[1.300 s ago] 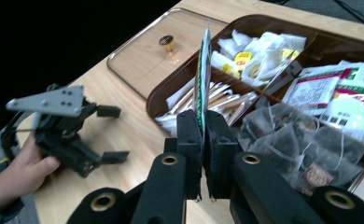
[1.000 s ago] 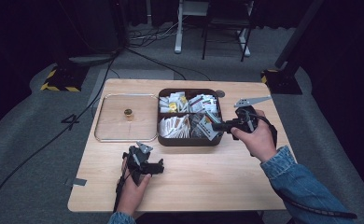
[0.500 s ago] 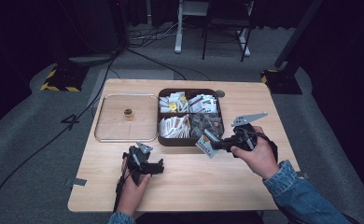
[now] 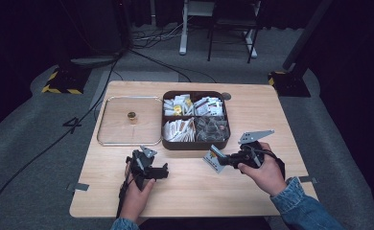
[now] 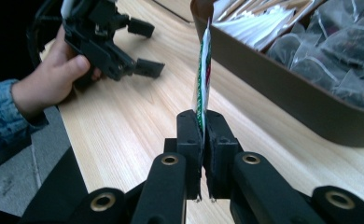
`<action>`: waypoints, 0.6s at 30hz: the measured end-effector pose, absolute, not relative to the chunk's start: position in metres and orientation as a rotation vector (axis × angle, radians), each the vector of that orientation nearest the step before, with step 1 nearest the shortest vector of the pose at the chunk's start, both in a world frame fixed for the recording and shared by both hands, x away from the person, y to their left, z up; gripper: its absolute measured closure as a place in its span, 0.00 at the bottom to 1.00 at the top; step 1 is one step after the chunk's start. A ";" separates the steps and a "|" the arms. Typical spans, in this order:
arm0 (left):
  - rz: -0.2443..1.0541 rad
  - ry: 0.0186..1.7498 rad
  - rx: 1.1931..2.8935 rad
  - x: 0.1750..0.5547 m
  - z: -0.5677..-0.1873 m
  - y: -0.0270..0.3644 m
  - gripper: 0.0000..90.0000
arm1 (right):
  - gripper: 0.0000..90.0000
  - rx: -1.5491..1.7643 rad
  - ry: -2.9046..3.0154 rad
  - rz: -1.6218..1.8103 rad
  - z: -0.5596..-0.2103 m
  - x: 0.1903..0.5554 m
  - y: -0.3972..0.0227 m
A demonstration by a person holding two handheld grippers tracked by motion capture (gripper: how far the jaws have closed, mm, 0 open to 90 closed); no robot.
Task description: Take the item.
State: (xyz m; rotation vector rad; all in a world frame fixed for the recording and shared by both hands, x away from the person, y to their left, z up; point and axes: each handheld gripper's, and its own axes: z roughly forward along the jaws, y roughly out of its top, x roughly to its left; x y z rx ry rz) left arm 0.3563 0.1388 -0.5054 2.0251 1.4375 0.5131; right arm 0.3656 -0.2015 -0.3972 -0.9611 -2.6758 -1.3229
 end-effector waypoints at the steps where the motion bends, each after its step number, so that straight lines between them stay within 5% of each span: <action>1: 0.516 1.437 2.026 0.356 -0.505 0.139 0.00 | 0.96 -0.961 -2.676 -1.323 -0.397 0.366 -0.201; 18: 0.510 1.437 2.028 0.356 -0.505 0.139 0.00 | 0.96 -0.923 -2.720 -1.167 -0.431 0.356 -0.188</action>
